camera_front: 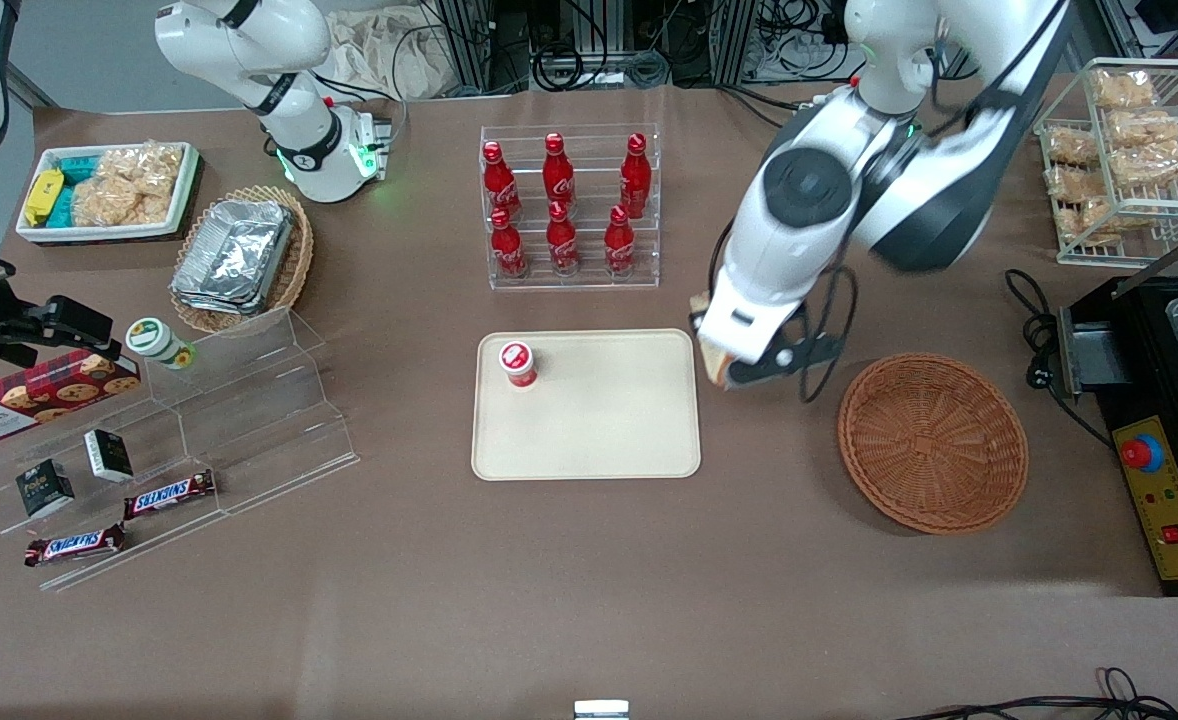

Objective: Place sandwich from basket to tray
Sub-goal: 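Lift the sandwich and carry it with the left gripper over the cream tray, then lower the sandwich onto the tray and open the left gripper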

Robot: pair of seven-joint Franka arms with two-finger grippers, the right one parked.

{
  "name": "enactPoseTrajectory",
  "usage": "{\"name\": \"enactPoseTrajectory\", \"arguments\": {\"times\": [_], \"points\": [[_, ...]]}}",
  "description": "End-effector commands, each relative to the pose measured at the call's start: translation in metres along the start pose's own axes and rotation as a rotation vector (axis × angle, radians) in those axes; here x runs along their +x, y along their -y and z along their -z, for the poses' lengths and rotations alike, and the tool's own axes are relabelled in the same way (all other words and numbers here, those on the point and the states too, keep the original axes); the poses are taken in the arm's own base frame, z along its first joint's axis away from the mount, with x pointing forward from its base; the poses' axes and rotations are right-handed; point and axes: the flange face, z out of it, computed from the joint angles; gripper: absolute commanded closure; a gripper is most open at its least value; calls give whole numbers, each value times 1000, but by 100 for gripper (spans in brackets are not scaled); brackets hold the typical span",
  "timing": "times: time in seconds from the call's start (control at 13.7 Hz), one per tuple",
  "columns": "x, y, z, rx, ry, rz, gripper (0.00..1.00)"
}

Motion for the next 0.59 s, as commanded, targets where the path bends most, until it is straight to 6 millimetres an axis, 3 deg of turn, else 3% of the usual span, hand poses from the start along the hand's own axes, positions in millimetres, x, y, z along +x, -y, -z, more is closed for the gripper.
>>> {"name": "enactPoseTrajectory", "arguments": {"times": [0.0, 0.07, 0.22, 0.44, 0.51], "points": [[-3, -42, -77, 15, -1, 5, 100], [2, -47, -99, 8, -11, 20, 100], [-7, -62, -132, 11, -29, 7, 100], [-6, -63, -154, 29, -27, -5, 96], [-6, -64, -154, 22, -28, -6, 66]]}}
